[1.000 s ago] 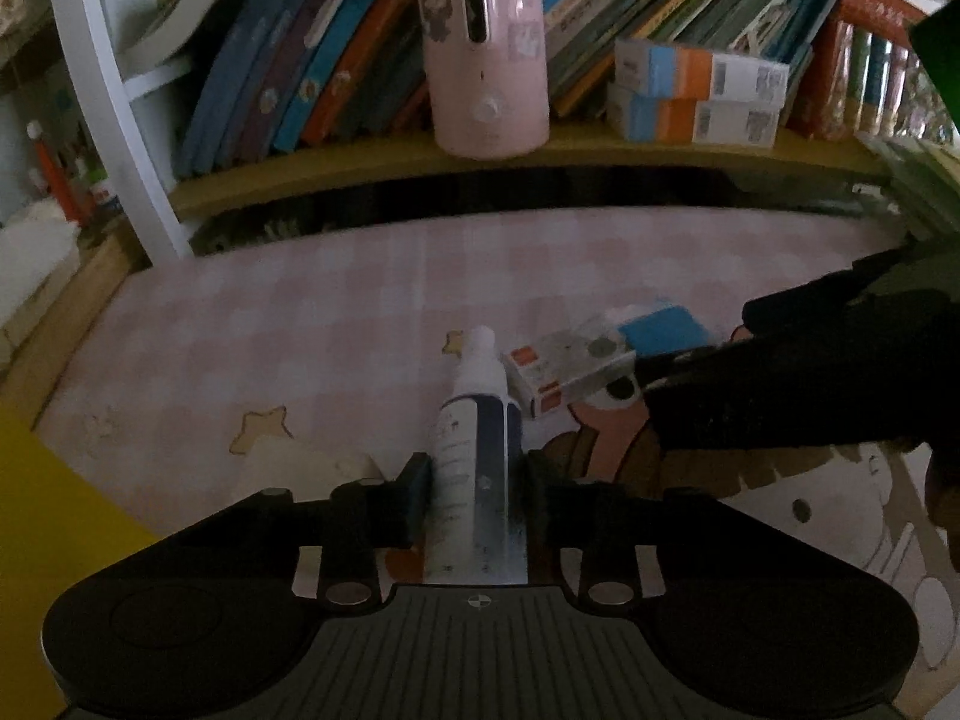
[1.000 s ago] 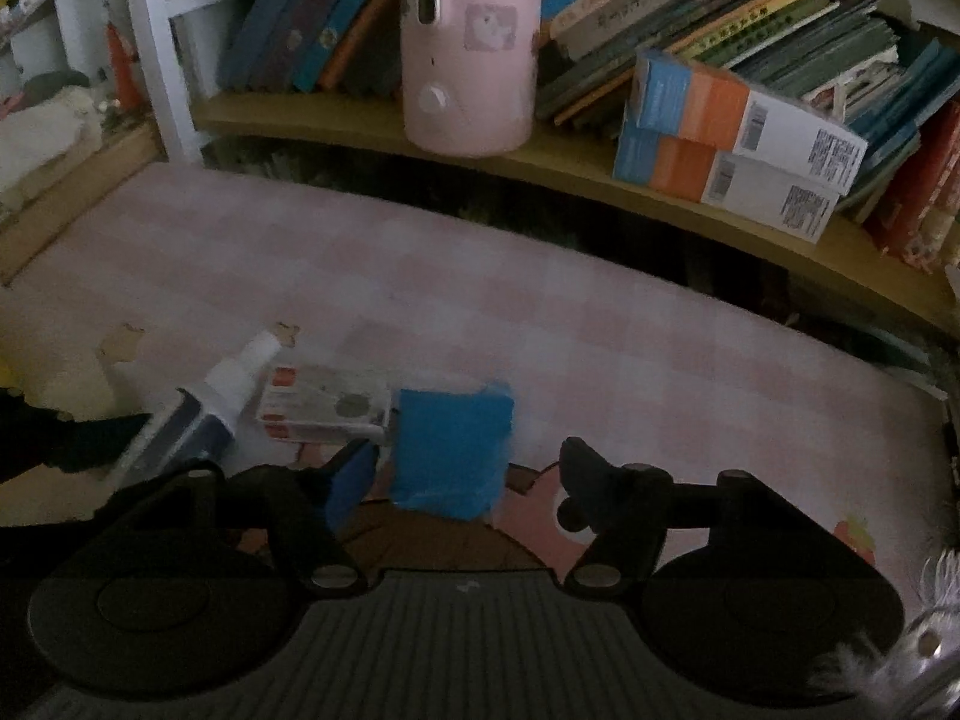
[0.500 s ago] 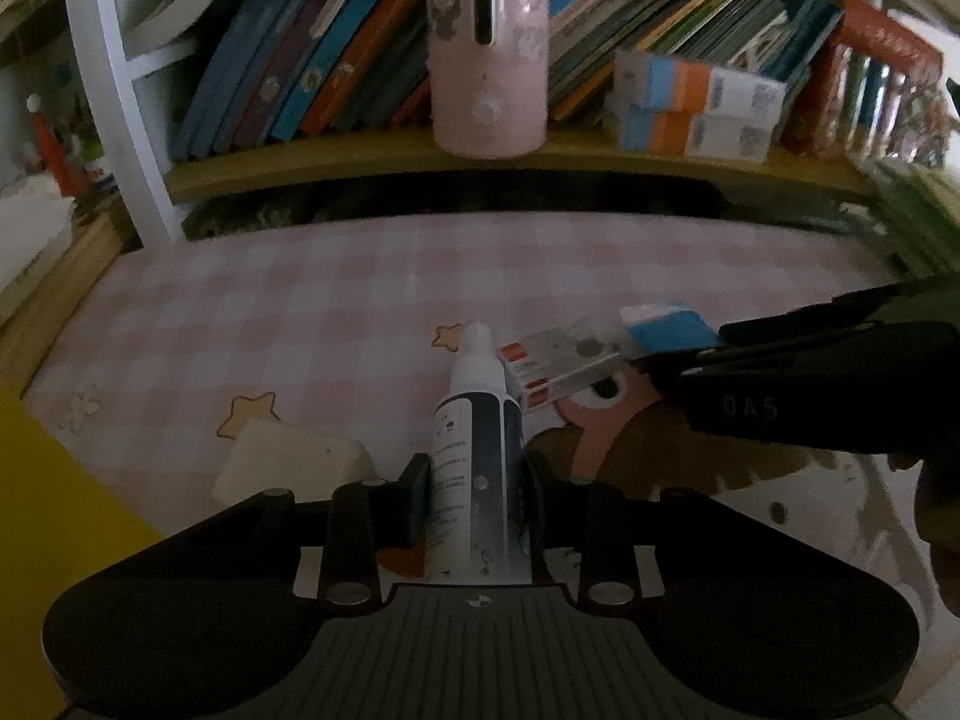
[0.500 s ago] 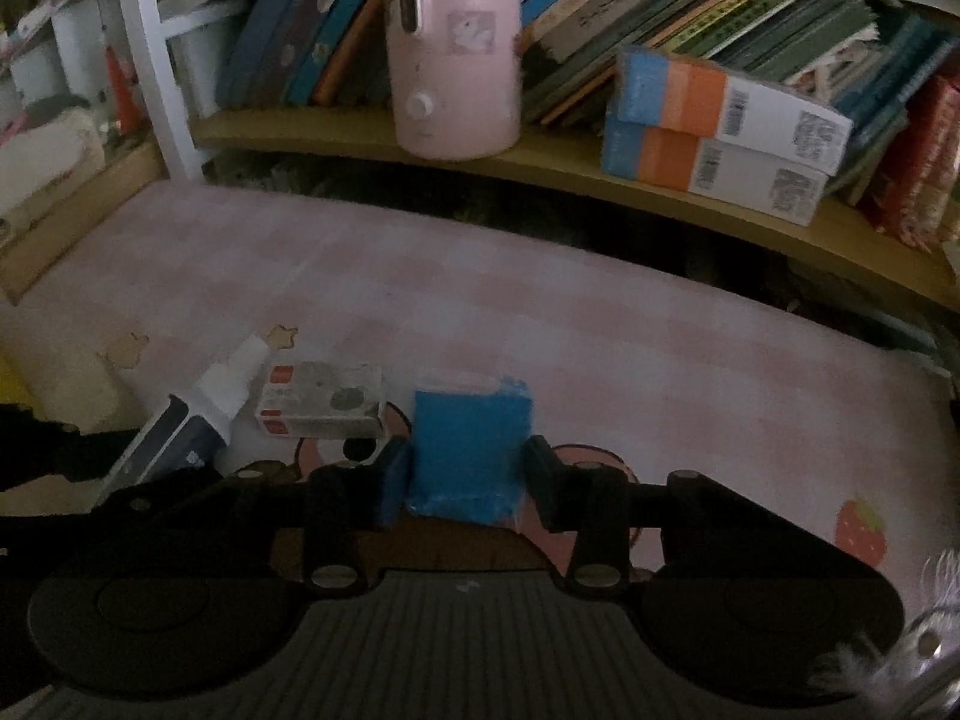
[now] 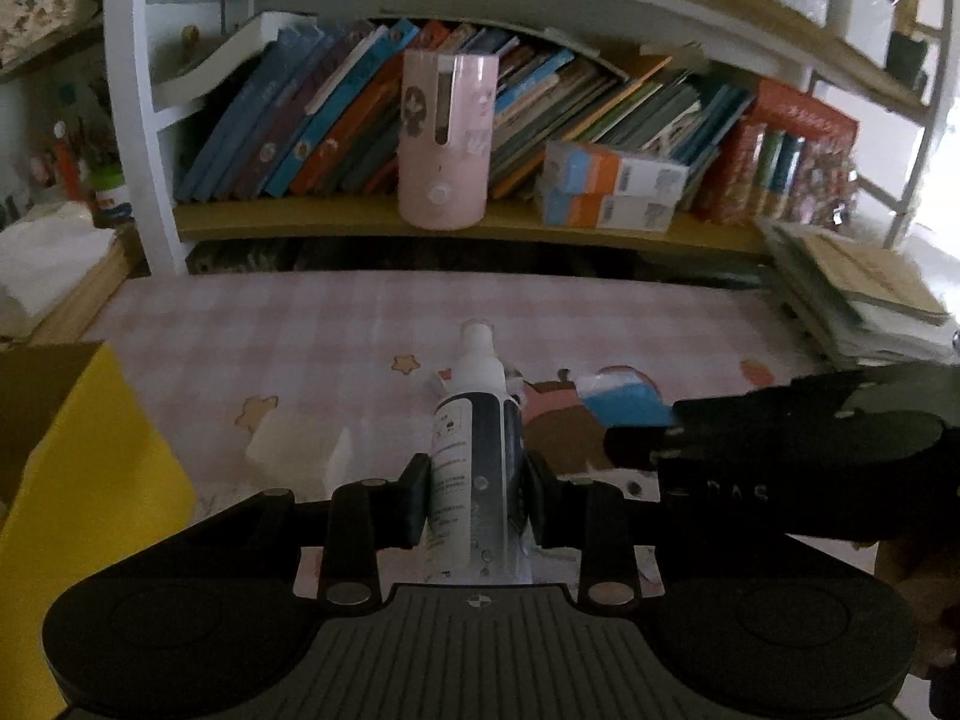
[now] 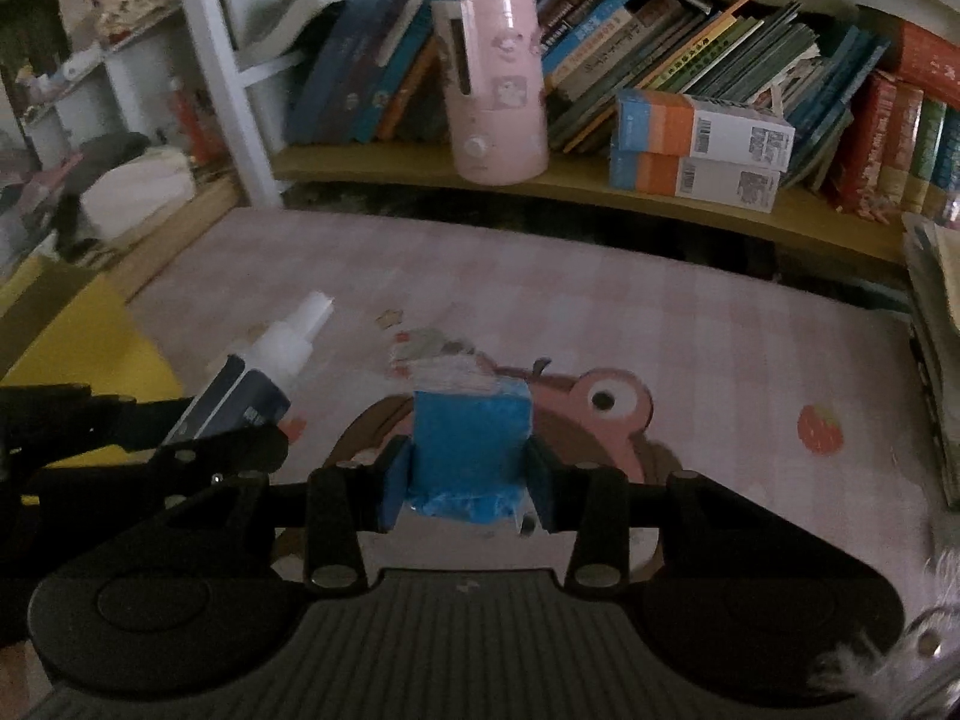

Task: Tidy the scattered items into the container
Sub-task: 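Close the left gripper on the spray bottle while the right gripper closes on the blue sponge, then lift and carry the bottle with the left gripper while the right gripper carries the sponge over the box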

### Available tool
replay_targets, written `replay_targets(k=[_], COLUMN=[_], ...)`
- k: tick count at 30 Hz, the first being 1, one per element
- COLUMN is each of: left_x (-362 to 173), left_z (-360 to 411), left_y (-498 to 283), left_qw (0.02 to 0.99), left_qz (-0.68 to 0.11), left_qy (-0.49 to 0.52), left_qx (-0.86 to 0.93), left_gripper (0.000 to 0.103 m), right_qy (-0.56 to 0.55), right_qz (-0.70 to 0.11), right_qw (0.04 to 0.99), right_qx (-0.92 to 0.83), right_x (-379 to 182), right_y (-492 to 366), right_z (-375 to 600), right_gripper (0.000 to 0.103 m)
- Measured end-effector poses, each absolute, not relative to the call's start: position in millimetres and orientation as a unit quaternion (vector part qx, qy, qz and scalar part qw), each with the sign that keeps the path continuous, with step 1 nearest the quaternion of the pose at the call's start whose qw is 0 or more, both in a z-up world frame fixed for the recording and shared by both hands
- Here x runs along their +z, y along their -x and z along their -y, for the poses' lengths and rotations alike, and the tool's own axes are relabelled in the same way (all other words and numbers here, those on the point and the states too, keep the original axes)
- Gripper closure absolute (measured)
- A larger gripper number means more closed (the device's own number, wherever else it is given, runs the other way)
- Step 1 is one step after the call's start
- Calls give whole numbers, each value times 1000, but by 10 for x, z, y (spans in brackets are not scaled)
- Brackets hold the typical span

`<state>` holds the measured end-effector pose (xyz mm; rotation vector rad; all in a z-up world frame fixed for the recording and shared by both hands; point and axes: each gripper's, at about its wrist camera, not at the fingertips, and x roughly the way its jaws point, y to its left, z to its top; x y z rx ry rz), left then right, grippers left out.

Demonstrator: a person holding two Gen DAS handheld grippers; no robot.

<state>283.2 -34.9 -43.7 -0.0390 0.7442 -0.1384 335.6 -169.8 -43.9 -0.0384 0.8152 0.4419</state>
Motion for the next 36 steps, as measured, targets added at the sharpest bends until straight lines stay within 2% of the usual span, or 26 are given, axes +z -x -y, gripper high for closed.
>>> replay_targets(k=[16, 36], left_x=[-95, 22], left_z=[166, -431], left_y=[-1801, -997], left_qw=[932, 920], left_qz=[-350, -347], left_qy=[24, 34], left_qx=[-94, -176], left_gripper=[72, 72], right_qy=[20, 1], right_qz=[-375, -384], right_qw=[899, 908], right_qx=[224, 167], right_x=[-133, -13], right_y=[-2324, -1242], right_z=[1662, 1155], right_gripper=[64, 64])
